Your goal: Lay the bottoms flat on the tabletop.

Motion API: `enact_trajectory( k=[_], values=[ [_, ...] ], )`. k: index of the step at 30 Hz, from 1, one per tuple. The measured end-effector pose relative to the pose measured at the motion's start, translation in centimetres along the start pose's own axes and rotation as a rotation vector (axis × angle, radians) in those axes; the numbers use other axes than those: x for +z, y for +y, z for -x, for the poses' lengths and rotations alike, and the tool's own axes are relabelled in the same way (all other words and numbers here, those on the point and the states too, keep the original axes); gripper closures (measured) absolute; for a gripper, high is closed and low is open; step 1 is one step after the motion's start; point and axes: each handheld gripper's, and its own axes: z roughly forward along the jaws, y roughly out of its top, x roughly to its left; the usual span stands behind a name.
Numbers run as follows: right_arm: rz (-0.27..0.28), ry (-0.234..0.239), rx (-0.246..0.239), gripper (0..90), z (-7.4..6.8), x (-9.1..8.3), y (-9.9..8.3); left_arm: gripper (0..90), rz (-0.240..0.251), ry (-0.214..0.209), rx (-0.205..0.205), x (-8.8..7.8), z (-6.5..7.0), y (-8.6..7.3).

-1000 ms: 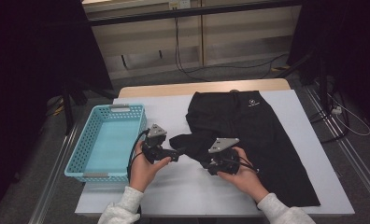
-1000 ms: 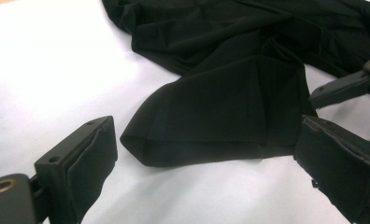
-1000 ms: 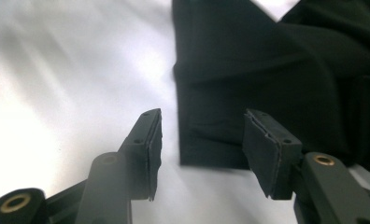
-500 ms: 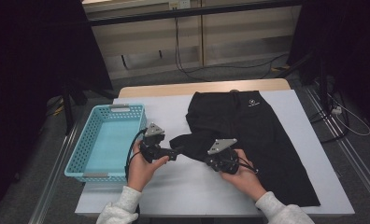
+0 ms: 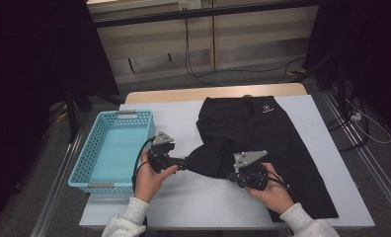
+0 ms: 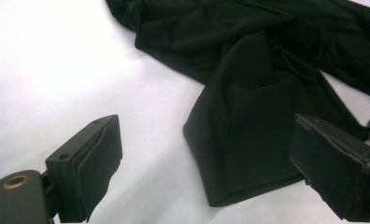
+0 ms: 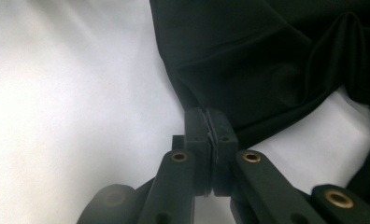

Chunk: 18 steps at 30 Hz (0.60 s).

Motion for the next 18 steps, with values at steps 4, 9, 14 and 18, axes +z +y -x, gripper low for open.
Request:
enact_trajectory(
  k=[4, 9, 14, 18],
  values=[
    [-0.002, -0.007, -0.002, 89.8, 0.0, -0.6, -0.5, 10.9, 0.016, -0.007, -0.023, -0.3, 0.1, 0.0],
    [0.007, -0.009, 0.009, 89.9, -0.2, -1.8, -1.1, 11.6, 0.014, -0.016, -0.031, -0.2, 0.4, 0.1],
    [0.012, 0.008, 0.004, 89.8, -0.4, -2.8, -1.9, 12.2, -0.03, -0.025, -0.026, 0.8, 0.6, -0.4],
    [-0.004, 0.015, 0.004, 89.7, -0.5, -2.9, -2.1, 14.7, -0.039, -0.033, -0.039, 1.2, 0.6, -0.6]
  ],
)
